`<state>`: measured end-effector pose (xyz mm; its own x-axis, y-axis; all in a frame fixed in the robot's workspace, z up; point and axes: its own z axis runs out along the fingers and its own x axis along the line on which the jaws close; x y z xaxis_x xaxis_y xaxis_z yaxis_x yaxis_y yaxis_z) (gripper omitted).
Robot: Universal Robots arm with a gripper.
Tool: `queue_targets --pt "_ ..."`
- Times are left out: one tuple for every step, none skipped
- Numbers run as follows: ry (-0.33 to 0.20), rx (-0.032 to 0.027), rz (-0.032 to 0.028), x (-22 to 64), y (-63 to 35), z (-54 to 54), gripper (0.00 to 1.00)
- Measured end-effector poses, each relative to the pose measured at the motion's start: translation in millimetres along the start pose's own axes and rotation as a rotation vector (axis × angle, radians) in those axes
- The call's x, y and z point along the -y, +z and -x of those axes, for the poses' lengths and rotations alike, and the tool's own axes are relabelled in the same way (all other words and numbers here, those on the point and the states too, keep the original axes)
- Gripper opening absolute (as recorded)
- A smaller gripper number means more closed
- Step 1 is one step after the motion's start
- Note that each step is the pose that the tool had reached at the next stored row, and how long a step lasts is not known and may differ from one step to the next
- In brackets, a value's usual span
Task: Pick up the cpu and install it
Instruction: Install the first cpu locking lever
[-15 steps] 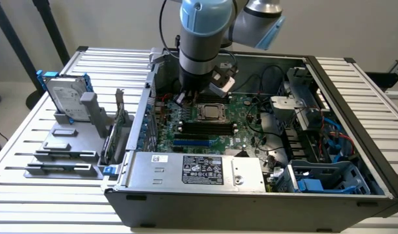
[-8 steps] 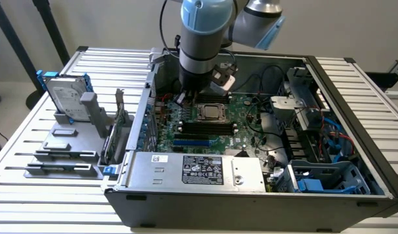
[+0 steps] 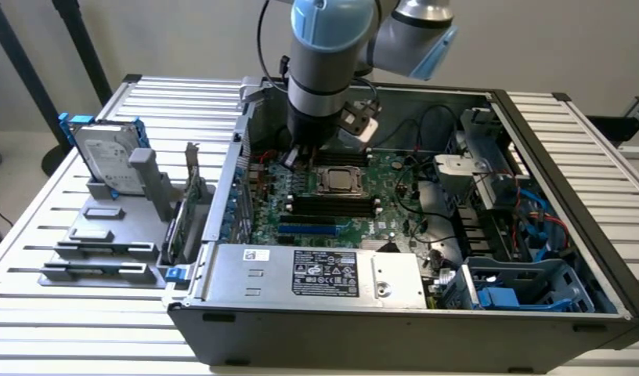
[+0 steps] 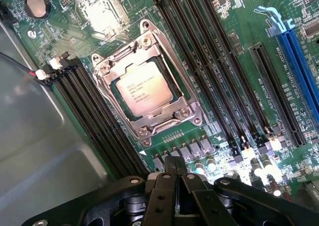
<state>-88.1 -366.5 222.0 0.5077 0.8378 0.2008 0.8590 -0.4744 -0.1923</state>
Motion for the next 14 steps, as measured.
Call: queue_targets --pt "-0.005 0.0005 0.004 0.1 0.1 -0.3 0.11" --pt "-0.011 0.0008 0.0085 0.3 0.2 -0.6 0.11" --pt "-0.017 0.0014 0.0128 0.4 0.2 -0.8 0.11" --pt "-0.023 0.0021 0.0167 0.6 0.3 -1.0 0.11" --pt "-0.029 0.0037 0.02 0.7 0.3 -1.3 0.11" --pt "-0.036 0.0058 0.0229 0.9 0.2 -1.5 0.11" --pt "-0.043 0.0085 0.0251 1.0 0.2 -1.7 0.11" --pt "-0.05 0.0119 0.0268 1.1 0.0 -1.9 0.11" --pt "-0.058 0.0151 0.0284 1.2 -0.1 -2.1 0.11" --pt "-0.065 0.0179 0.0297 1.3 -0.2 -2.3 0.11" --pt "-0.072 0.0201 0.0311 1.4 -0.3 -2.4 0.11" --pt "-0.08 0.0218 0.0327 1.5 -0.3 -2.6 0.11" --pt "-0.087 0.0234 0.0343 1.6 -0.3 -2.7 0.11" --pt "-0.096 0.0246 0.0361 1.7 -0.2 -2.9 0.11"
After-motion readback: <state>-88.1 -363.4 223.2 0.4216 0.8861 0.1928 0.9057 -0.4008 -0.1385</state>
